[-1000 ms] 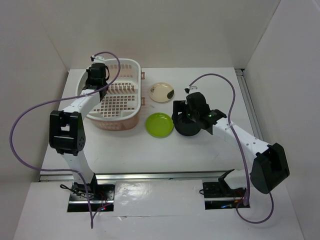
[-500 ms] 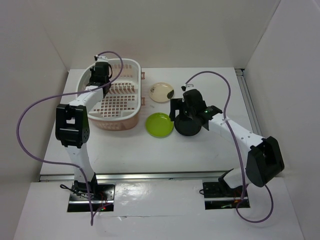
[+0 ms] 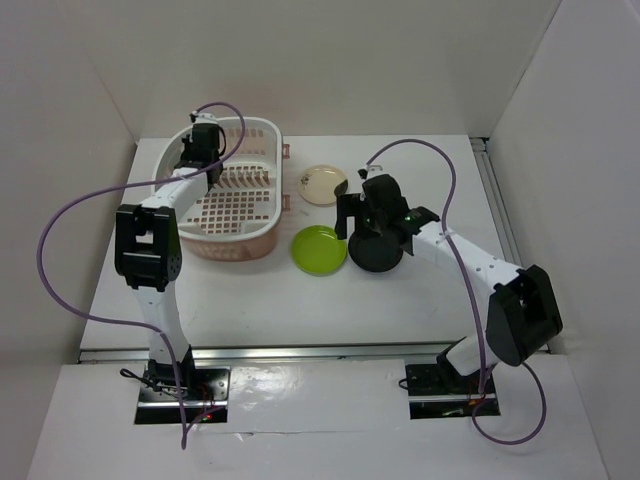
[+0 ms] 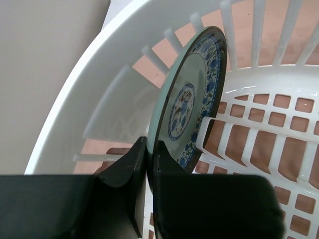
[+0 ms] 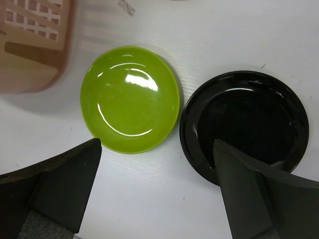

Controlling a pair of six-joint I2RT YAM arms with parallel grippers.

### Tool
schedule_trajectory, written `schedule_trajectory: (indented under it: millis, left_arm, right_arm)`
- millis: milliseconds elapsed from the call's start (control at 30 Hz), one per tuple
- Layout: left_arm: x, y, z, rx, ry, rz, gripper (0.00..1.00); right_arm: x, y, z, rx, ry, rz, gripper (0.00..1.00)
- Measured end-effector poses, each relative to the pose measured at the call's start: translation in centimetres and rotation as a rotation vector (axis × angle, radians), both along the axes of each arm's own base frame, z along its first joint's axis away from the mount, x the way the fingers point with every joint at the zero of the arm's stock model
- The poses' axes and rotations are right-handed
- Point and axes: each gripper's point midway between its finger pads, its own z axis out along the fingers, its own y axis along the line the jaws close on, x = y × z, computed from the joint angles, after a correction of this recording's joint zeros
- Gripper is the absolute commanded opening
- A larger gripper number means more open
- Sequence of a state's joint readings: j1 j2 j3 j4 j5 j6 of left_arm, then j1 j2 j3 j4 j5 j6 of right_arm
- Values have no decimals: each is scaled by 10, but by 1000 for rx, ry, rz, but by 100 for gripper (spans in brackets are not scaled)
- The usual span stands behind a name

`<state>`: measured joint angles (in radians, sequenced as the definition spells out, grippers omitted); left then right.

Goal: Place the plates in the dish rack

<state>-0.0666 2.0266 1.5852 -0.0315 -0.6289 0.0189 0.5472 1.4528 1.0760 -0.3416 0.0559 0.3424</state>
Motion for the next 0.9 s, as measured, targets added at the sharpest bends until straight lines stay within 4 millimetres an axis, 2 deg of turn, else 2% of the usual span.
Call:
schedule_trajectory:
  millis: [67,133,200,233,733,867,900]
  left_arm:
    - [0,0,0,1,2,1,19]
    - [0,0,0,1,3,1,27]
    - [0,1,1,0,1,4,27]
    - [0,2,1,0,1,5,32]
    - [4,11,9,-13,-22,15,54]
    - [7,5,13,-52,-24,-4,70]
    - [9,3,16,-67,-35,-10,80]
  right_arm:
    - [2,2,2,4,-4,2,100]
    - [3,3,3,7,-6,3,100]
    - [4,4,5,12,-8,7,100]
    - [4,5,4,13,-7,8,100]
    - [4,9,-3,16,17,26,100]
    - [4,9,-3,14,16,23,100]
    - [5,8,-3,11,14,17,100]
